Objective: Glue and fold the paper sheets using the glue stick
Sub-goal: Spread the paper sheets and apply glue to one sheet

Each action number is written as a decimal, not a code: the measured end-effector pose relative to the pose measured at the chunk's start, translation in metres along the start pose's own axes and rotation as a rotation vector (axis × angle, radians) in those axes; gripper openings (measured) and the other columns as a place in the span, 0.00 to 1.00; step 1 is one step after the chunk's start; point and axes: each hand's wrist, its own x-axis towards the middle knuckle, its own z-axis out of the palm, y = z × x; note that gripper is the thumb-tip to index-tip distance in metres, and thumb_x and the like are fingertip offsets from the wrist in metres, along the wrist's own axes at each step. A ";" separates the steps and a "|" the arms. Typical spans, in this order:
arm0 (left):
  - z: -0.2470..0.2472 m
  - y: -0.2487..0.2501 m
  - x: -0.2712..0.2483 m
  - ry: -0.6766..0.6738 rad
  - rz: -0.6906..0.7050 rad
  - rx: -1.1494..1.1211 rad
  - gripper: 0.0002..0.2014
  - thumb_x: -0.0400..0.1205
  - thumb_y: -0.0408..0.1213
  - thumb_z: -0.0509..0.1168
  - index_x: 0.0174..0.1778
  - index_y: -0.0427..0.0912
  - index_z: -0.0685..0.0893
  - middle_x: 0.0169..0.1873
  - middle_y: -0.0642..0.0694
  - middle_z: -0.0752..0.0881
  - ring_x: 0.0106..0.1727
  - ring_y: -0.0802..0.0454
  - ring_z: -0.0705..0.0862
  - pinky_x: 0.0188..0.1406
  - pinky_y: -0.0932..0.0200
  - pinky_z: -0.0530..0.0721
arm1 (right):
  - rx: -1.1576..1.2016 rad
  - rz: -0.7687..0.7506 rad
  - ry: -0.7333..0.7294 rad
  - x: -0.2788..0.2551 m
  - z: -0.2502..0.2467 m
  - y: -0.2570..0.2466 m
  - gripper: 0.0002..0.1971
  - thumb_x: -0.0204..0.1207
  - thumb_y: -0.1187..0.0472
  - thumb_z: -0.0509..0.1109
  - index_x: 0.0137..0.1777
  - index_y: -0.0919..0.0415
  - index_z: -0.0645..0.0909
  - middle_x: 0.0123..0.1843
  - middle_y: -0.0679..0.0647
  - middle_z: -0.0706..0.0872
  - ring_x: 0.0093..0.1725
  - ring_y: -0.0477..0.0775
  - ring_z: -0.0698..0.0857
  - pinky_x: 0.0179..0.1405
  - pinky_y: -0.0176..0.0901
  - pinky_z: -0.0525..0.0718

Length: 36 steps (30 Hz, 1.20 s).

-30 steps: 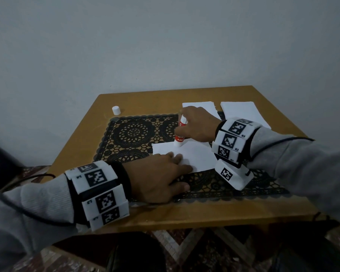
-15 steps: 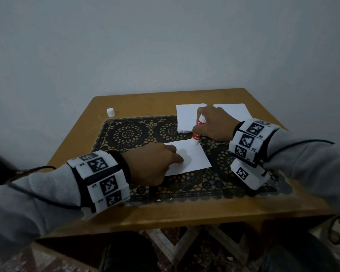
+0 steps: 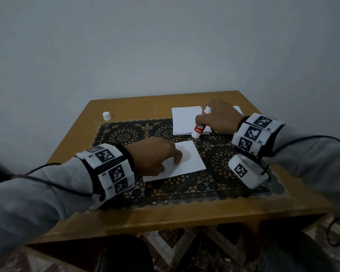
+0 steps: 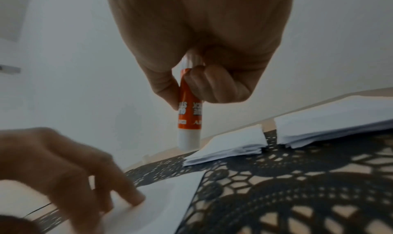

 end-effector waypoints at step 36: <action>0.001 -0.006 0.003 0.038 -0.003 0.035 0.27 0.79 0.37 0.70 0.75 0.55 0.74 0.72 0.50 0.76 0.63 0.51 0.79 0.58 0.62 0.73 | -0.155 -0.051 0.029 -0.013 0.039 -0.014 0.13 0.74 0.54 0.71 0.46 0.66 0.79 0.42 0.56 0.81 0.41 0.54 0.80 0.37 0.44 0.76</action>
